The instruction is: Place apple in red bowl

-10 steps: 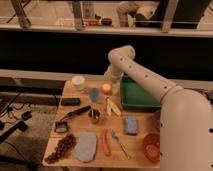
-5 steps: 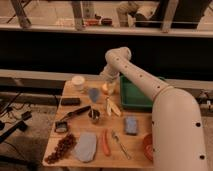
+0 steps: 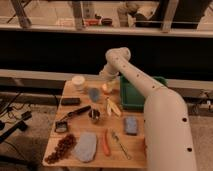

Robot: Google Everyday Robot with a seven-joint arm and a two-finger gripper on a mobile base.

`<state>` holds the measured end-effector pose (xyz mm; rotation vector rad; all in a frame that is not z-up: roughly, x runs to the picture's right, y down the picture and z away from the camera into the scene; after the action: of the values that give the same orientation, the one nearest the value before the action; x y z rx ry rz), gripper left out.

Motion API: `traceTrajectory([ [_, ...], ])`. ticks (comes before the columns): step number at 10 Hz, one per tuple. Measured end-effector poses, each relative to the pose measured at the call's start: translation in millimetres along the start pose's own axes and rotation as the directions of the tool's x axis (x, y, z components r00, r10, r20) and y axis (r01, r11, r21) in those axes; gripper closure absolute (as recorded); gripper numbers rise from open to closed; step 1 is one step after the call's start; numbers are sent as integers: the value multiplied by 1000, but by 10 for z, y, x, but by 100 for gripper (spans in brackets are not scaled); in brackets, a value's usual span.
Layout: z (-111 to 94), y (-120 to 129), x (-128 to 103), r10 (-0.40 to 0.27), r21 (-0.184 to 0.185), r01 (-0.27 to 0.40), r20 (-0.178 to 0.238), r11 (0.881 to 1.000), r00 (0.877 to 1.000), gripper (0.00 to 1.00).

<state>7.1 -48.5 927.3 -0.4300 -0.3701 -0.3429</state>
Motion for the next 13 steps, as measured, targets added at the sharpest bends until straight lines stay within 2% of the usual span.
traceTrajectory([
  [7, 284, 68, 236, 23, -45, -24, -9, 999, 1000, 20],
  [13, 443, 11, 165, 11, -63, -11, 9, 998, 1000, 20],
])
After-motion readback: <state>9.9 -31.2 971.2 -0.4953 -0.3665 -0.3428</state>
